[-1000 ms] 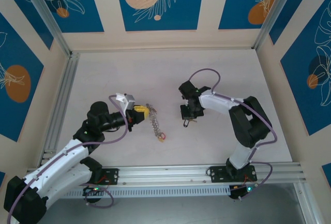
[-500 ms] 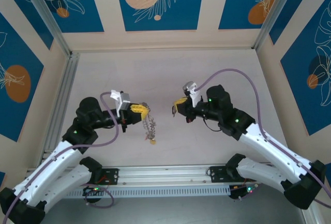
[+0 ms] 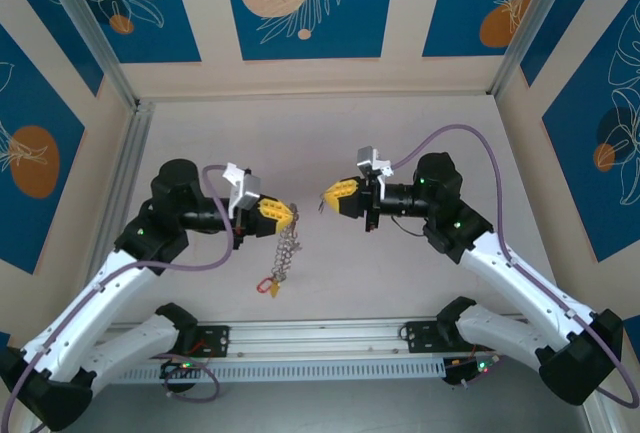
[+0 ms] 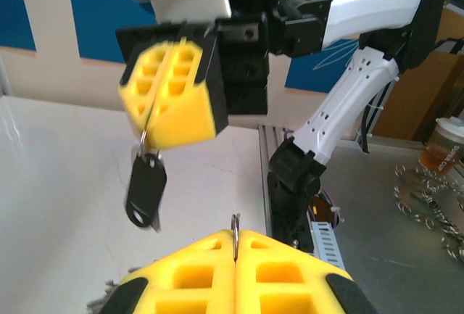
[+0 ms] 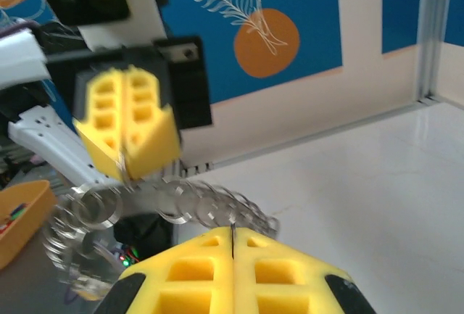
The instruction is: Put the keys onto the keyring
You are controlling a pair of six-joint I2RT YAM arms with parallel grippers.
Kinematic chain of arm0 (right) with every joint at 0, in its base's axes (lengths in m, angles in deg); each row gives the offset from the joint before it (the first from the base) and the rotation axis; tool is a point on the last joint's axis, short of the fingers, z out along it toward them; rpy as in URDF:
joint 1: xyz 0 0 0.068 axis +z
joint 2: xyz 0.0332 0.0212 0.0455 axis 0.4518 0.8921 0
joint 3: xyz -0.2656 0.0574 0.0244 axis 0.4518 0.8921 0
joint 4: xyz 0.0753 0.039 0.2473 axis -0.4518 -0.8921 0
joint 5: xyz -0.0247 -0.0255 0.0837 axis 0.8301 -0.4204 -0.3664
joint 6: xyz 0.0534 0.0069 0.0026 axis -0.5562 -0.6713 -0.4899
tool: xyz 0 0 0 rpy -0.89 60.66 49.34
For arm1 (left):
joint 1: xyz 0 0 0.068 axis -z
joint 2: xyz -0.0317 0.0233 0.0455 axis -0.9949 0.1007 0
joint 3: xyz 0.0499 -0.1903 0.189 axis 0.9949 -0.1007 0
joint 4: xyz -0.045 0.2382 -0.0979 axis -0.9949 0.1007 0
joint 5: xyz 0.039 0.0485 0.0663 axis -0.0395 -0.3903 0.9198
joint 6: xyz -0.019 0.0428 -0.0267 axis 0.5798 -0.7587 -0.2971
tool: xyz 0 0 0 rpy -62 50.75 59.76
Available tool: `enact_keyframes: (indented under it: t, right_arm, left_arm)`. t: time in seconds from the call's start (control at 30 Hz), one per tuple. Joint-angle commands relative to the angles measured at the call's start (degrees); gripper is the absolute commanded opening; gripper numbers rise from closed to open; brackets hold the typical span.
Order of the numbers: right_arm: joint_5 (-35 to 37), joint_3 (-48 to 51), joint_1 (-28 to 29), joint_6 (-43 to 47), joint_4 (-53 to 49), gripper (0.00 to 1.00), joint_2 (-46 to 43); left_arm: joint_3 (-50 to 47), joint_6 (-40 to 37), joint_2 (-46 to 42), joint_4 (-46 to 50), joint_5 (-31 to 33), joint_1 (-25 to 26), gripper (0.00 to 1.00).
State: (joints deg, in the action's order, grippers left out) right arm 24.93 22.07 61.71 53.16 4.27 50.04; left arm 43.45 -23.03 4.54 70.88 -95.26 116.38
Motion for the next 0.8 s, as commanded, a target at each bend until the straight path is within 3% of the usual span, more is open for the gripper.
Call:
enact_keyframes:
  t: [0.0, 0.77]
  right_arm:
    - [-4.80, -2.02, 0.60, -3.12, 5.48, 0.00, 0.72]
    - [-5.98, -4.51, 6.70, -3.80, 8.08, 0.00, 4.85]
  left_arm:
    - [3.61, -3.55, 0.74, 0.19, -3.50, 0.38, 0.00]
    - [2.70, -4.40, 1.86, -1.07, -3.00, 0.37, 0.00]
